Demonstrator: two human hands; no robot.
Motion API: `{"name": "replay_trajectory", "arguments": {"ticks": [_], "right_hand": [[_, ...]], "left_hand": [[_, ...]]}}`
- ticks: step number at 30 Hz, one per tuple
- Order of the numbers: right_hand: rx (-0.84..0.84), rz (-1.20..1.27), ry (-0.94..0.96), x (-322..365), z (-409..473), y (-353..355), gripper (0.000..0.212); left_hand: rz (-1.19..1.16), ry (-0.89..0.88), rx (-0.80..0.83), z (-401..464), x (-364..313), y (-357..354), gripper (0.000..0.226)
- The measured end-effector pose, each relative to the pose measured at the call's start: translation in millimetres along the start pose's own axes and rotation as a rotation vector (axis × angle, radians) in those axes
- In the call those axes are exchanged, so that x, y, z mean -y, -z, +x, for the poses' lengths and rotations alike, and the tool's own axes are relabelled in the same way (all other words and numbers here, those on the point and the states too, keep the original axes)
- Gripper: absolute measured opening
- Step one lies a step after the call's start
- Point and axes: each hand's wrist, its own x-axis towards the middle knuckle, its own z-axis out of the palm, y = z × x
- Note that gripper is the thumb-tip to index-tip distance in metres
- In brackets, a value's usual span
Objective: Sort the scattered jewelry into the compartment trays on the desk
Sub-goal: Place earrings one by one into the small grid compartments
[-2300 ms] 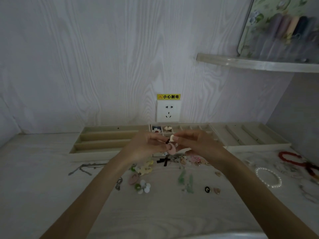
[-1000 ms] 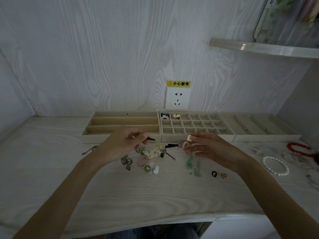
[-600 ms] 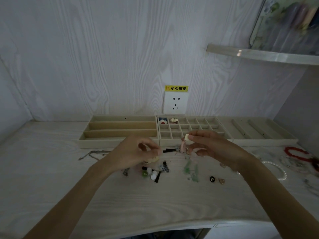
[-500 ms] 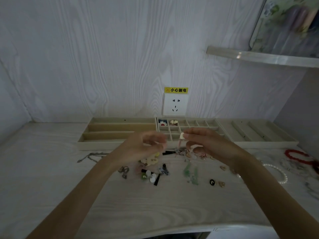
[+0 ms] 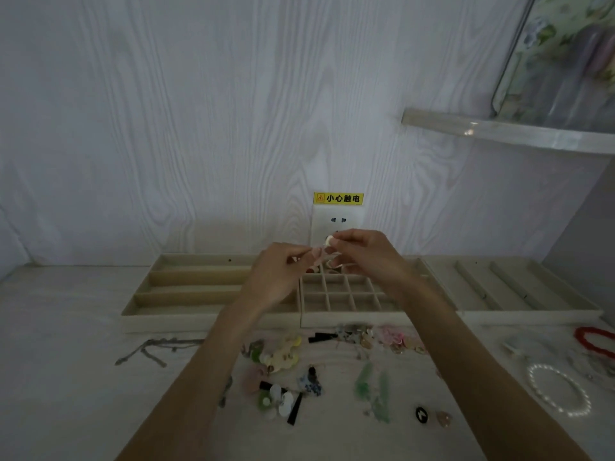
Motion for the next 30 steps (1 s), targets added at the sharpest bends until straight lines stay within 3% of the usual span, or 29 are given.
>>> {"name": "replay_trajectory", "arguments": {"ticks": [4,13,23,30], "right_hand": [[-0.033,-0.126,0.034,-18,10,1,0.017],[-0.064,-0.453,0.117,-40,16,16,0.018],[-0.053,-0.613,0.143,-43,13,19,0.016],[-0.088,-0.692,0.182,-48,13,14,0.018]], "left_hand": [[0.137,0.014,0.017,3,11,-8,0.022],[0.210,0.056,0.001,11,7,-26,0.018],[0.369,0.020,0.073,21,6,-30,0.030],[0.434,0.100,0.100,24,-3,-30,0.031]]}}
